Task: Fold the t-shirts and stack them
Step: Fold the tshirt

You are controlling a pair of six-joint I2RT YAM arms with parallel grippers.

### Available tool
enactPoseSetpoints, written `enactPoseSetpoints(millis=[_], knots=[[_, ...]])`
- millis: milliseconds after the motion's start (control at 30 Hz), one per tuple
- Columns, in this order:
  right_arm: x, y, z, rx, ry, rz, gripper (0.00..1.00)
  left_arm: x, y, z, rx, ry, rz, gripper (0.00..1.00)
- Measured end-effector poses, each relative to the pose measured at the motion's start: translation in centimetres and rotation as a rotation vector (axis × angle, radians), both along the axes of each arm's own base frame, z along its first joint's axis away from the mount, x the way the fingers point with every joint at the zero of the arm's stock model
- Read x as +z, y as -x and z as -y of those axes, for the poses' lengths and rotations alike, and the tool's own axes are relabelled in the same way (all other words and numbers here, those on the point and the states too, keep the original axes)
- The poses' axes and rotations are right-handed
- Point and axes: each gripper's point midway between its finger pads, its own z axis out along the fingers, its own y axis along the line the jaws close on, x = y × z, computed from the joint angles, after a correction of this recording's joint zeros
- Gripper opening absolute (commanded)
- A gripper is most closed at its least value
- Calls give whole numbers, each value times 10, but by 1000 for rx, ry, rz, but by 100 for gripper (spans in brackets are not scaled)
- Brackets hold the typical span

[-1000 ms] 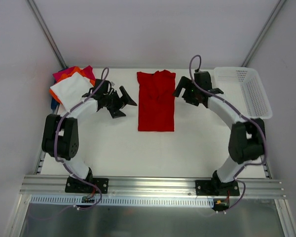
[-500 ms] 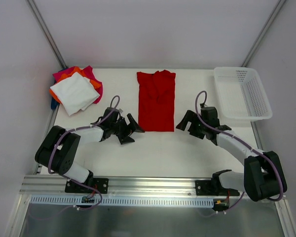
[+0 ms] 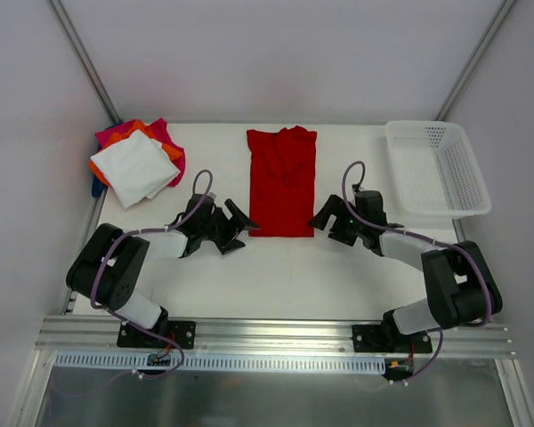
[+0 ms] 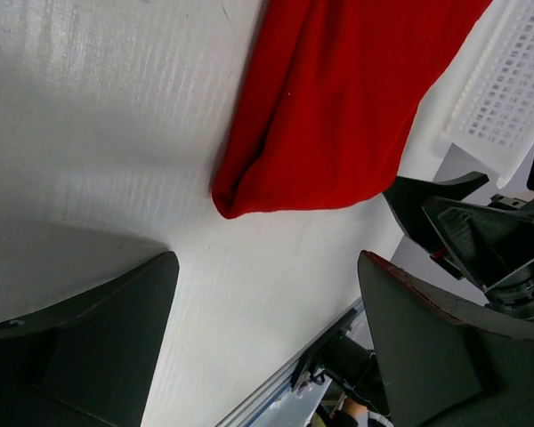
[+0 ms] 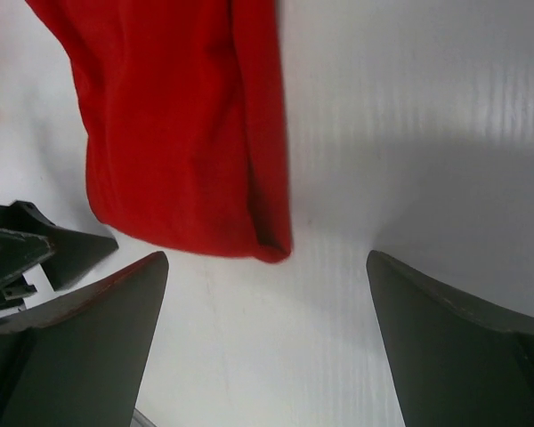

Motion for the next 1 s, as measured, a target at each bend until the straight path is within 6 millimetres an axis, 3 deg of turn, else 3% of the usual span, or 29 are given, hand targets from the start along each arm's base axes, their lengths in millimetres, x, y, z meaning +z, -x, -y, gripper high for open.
enactPoseSetpoints(millis=[167, 367, 600, 633, 867, 933, 967, 1000], knots=[[3, -20, -21, 22, -64, 16, 99, -2, -9, 2, 35, 5, -9, 82], [4, -35, -50, 65, -114, 24, 99, -4, -28, 10, 45, 13, -14, 72], [5, -40, -60, 80, -138, 26, 99, -14, -35, 12, 50, 3, -34, 42], [5, -40, -61, 80, -140, 26, 100, -15, -35, 12, 50, -1, -37, 33], [5, -40, -61, 80, -141, 28, 95, -25, -32, 9, 52, -27, -61, 18], [4, -39, -60, 81, -141, 30, 74, -25, -33, 8, 55, -33, -58, 15], [2, -38, -59, 80, -139, 28, 28, -26, -33, 7, 57, -37, -58, 12], [-2, -35, -58, 78, -136, 16, 16, -26, -33, 7, 58, -40, -59, 11]])
